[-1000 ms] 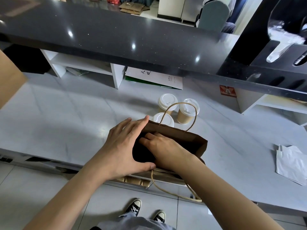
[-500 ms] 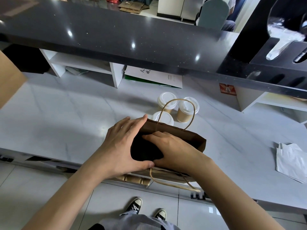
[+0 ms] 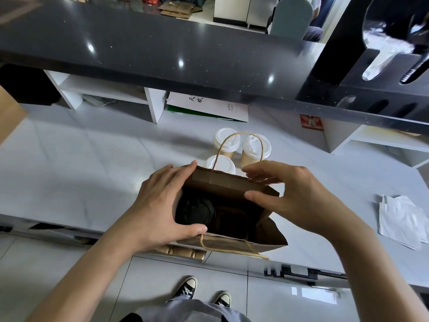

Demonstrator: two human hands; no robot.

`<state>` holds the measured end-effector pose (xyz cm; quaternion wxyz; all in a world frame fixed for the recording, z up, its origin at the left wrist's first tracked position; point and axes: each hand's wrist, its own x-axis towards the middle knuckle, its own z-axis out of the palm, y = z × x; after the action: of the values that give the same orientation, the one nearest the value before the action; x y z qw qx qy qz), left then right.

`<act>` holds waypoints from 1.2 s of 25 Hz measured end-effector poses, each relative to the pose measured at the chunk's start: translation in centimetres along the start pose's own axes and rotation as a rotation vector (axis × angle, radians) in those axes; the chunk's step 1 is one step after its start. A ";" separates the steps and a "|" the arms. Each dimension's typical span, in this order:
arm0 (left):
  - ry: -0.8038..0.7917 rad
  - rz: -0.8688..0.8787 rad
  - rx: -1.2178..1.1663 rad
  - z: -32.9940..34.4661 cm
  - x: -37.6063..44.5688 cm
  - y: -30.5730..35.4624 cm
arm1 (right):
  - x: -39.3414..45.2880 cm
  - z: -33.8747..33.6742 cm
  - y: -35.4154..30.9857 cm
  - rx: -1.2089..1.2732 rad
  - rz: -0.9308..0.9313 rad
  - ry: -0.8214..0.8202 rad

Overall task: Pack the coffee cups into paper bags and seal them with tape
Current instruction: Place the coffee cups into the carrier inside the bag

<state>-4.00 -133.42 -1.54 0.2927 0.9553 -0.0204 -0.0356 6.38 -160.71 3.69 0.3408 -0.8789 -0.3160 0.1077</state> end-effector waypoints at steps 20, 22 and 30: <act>0.036 0.020 -0.066 0.5 0.5 1.7 | 8.5 0.9 10.8 -0.138 0.270 0.254; 0.042 0.013 -0.066 0.5 0.5 1.8 | 9.2 1.0 11.2 -0.159 0.280 0.235; 0.049 -0.008 -0.064 0.6 0.5 2.1 | 11.6 2.2 13.6 -0.252 0.297 0.172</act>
<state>-3.55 -135.53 -0.87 0.3232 0.9462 -0.0082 -0.0140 21.10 -159.97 -6.68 0.2343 -0.9574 -0.1638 0.0408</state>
